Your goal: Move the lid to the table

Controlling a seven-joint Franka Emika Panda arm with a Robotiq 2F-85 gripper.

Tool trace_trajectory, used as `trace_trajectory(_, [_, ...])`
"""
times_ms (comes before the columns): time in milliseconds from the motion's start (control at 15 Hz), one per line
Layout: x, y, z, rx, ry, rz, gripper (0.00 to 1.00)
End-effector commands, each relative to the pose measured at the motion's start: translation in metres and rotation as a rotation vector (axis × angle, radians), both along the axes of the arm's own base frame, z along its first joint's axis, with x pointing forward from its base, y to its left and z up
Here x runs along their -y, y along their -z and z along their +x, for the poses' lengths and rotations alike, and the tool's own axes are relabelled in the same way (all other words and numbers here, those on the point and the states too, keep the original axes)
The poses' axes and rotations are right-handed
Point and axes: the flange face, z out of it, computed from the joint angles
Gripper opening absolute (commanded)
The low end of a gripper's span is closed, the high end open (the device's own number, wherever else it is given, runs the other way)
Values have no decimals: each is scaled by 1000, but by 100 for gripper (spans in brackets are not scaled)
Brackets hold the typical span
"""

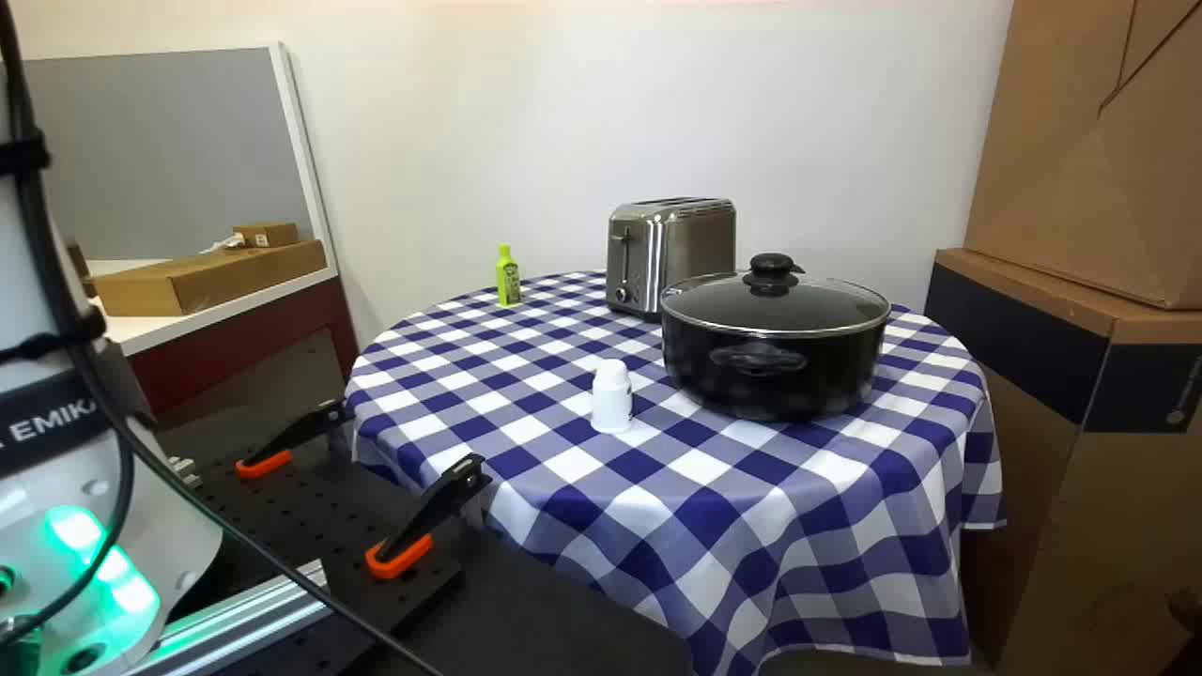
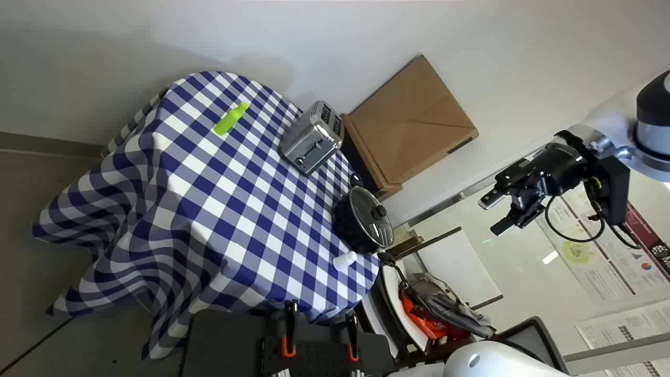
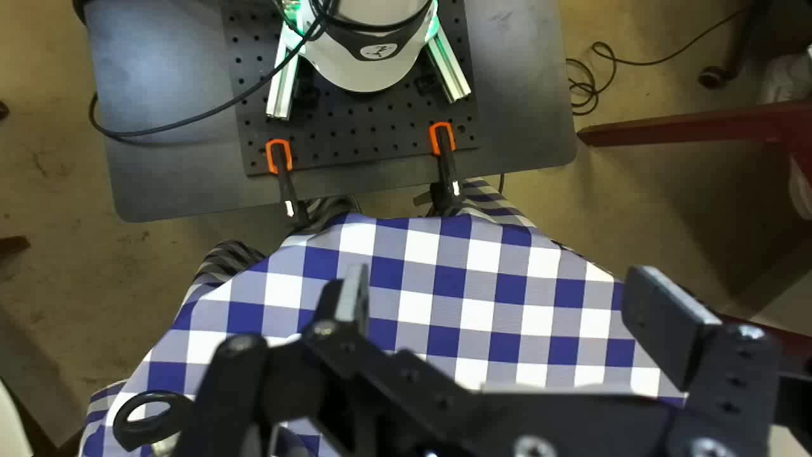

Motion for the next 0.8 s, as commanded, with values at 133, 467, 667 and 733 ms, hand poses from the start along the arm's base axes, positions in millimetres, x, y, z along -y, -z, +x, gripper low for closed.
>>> trace_trajectory(133, [3, 1, 5, 14, 28, -19, 100])
trace_trajectory(467, [16, 17, 35, 108, 140, -85, 100])
trace_trajectory(667, [25, 34, 54, 146, 188, -104, 100])
trace_trajectory(733, [31, 41, 61, 154, 205, -108, 100])
